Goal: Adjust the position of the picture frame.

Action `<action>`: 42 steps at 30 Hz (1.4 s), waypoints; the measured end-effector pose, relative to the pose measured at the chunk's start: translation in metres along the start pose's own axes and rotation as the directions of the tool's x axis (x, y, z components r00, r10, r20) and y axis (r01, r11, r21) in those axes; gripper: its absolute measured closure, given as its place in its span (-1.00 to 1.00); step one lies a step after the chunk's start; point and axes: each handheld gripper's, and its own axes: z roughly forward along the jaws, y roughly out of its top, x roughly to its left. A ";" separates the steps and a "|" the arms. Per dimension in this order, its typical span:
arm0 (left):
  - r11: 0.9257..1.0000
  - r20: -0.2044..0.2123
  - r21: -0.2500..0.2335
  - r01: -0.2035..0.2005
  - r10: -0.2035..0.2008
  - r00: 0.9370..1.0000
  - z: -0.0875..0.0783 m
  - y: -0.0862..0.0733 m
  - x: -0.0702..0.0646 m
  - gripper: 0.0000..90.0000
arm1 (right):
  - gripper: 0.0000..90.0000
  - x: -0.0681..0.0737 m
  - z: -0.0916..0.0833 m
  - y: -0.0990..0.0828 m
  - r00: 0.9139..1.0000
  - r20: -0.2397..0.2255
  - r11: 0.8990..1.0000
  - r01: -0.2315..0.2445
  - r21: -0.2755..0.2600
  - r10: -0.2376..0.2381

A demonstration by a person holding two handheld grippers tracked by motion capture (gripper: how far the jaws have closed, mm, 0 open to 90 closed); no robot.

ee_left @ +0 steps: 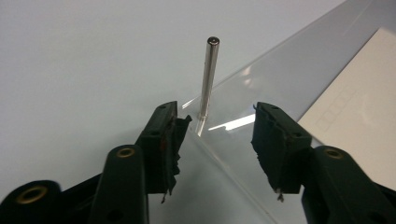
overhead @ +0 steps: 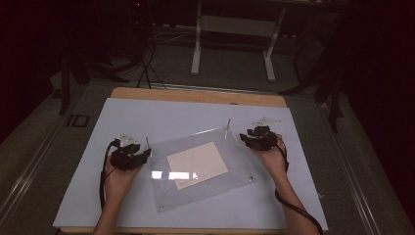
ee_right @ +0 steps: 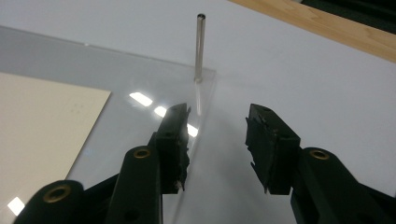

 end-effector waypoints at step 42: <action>1.000 -0.029 -0.020 -0.019 0.018 0.999 0.028 0.019 0.000 0.82 | 0.59 0.000 0.067 0.035 0.998 -0.049 1.000 -0.025 -0.011 0.025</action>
